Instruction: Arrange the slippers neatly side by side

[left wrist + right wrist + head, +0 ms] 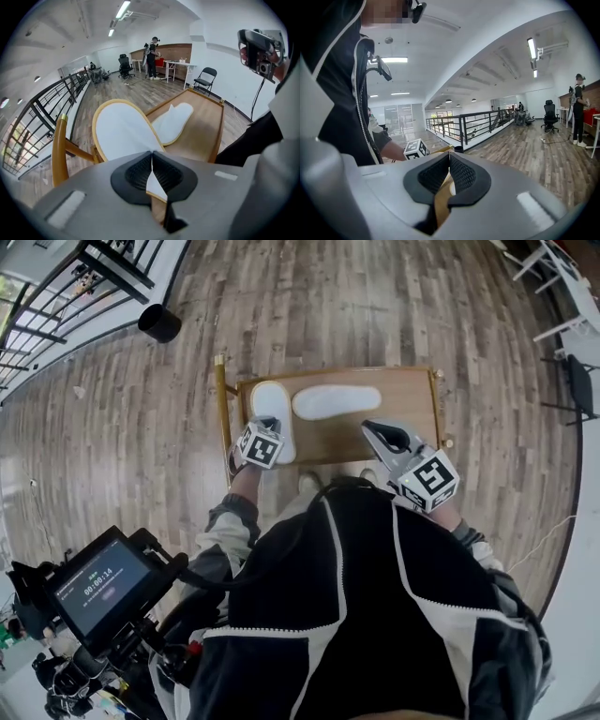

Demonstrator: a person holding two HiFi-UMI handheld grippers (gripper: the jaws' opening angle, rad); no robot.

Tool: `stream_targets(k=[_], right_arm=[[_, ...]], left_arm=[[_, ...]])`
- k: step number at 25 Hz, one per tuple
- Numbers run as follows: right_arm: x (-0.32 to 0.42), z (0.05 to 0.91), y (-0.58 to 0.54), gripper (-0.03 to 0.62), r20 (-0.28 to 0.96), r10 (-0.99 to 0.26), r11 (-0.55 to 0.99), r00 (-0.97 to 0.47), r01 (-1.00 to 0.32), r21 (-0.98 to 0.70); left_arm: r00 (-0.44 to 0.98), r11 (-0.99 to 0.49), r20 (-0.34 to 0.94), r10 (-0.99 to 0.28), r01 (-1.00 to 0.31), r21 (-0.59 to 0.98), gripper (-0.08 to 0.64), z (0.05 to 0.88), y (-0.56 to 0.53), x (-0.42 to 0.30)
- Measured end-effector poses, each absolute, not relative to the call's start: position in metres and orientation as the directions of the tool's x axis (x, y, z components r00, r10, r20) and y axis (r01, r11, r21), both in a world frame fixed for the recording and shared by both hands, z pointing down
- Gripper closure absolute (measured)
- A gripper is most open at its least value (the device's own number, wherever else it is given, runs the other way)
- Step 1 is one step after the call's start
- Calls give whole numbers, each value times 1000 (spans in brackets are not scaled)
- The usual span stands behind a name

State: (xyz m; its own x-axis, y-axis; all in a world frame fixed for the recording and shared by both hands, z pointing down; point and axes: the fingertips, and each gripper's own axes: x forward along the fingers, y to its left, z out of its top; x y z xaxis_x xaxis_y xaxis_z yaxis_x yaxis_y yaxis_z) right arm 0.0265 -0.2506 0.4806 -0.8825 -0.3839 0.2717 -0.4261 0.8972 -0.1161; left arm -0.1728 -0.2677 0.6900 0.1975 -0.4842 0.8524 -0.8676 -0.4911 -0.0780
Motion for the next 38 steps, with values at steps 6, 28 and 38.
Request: stream_targets(k=[6,28,38], right_arm=[[44,510,-310,583,303,-414,872,-858,-470,-140],[73,490,-264,583,342,-493,818,-800,-560,-133],[61,490,-254,583,294,-435,869,-851,-483,-111]], left_arm=[[172,-462,897,-407,-886,-40,534,750,-337,-178],[187,-343,908,-375,-938,52,529,770,-313,-184],[176,-246,843,-509,-968,53,408,734,-299,-190]])
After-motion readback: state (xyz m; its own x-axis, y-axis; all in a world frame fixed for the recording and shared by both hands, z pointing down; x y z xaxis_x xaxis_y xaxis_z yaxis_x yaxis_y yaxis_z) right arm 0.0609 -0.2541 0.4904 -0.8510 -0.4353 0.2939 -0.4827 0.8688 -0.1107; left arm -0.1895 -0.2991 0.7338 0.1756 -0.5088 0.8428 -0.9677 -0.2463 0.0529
